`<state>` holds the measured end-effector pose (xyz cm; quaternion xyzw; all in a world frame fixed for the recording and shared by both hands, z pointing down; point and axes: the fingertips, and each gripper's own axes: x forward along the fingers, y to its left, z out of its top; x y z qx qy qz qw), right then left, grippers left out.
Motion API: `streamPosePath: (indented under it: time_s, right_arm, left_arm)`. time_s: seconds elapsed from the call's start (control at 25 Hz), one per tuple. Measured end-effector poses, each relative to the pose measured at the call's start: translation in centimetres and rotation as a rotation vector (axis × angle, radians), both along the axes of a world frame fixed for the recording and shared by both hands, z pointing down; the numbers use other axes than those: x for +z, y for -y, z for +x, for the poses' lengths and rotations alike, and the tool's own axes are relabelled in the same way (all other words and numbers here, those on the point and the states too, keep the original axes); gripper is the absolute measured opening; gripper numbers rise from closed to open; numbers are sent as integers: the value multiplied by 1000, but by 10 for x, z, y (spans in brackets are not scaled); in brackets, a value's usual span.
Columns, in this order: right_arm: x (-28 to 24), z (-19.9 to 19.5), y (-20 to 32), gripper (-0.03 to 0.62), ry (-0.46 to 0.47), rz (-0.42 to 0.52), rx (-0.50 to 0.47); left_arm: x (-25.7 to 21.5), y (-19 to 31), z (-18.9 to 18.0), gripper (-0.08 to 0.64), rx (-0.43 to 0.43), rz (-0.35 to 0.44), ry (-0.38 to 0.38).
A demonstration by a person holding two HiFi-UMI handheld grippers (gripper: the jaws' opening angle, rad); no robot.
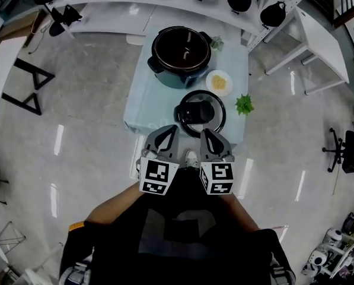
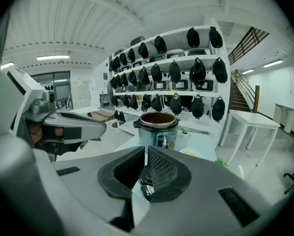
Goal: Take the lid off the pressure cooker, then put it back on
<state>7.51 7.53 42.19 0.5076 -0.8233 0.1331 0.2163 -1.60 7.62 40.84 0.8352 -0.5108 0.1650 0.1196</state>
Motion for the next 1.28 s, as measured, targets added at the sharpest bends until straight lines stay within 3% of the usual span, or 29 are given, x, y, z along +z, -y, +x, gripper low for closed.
streamPosePath:
  time_s: [0.44, 0.92, 1.16, 1.28]
  right_arm:
    - [18, 47, 28, 34, 41, -18, -153]
    - [33, 68, 40, 38, 71, -20, -272]
    - [53, 68, 48, 109, 60, -58, -273]
    - [64, 65, 52, 140, 49, -74, -268]
  left_arm:
    - [8, 10, 48, 8, -150, -24, 80]
    - [16, -2, 60, 8, -332, -45, 114]
    - [34, -13, 51, 8, -397, -86, 110]
    - [48, -9, 53, 8, -389, -111, 103]
